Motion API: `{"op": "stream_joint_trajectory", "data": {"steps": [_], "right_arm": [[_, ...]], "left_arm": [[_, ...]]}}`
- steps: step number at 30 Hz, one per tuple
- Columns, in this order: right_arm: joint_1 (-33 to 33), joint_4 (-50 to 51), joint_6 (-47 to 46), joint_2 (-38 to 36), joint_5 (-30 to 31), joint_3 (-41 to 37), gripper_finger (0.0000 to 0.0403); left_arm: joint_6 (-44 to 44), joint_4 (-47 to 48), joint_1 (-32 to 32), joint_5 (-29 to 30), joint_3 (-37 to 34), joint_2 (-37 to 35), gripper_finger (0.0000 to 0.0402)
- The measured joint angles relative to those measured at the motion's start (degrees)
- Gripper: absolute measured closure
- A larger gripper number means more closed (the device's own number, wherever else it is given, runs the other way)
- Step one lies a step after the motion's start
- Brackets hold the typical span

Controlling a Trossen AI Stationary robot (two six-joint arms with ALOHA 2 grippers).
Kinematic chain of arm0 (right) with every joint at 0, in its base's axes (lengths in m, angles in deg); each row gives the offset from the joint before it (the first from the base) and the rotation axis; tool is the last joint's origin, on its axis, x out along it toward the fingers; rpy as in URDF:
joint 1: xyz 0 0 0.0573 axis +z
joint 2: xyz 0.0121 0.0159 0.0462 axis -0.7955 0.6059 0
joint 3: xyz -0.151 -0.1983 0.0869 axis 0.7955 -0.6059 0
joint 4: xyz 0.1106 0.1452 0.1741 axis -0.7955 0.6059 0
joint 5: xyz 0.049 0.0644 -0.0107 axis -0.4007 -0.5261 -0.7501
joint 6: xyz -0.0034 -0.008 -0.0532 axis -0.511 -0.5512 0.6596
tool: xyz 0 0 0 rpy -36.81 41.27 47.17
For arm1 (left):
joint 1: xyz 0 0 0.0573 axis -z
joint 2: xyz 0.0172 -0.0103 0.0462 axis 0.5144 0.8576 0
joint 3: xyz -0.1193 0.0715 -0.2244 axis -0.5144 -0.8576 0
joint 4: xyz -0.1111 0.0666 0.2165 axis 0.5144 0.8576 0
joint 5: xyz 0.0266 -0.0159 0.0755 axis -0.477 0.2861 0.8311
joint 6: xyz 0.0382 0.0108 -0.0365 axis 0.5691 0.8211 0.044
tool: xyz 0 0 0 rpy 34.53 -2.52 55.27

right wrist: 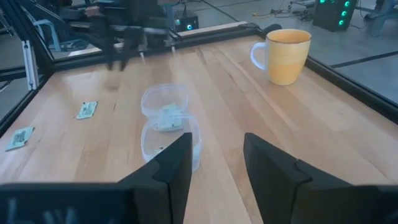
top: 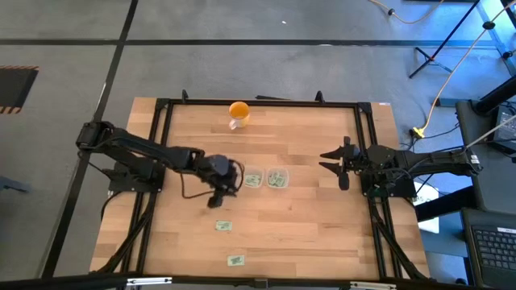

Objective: Pick and place items into bin
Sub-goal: Put the stevia packet into the left transparent bin

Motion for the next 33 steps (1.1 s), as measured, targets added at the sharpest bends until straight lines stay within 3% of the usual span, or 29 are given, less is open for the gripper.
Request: {"op": "stream_joint_trajectory", "data": {"steps": [6, 16, 21, 33], "right_arm": [[0.0, 0.2, 0.0, 0.0, 0.0, 0.0, 0.0255], [0.0, 0.1, -0.1, 0.0, 0.0, 0.0, 0.0255], [0.0, -0.1, -0.1, 0.0, 0.0, 0.0, 0.0255], [0.0, -0.2, -0.1, 0.0, 0.0, 0.0, 0.0255]], "left_arm": [[-2.4, 1.0, 8.1, 0.8, 0.0, 1.0, 0.0311], [-6.8, -1.2, 17.4, 11.7, 0.0, 4.5, 0.0313], [-7.4, -6.5, 19.4, 11.9, 0.0, 8.1, 0.0312], [-7.9, -8.6, 20.2, 12.0, 0.0, 17.8, 0.0307]]}}
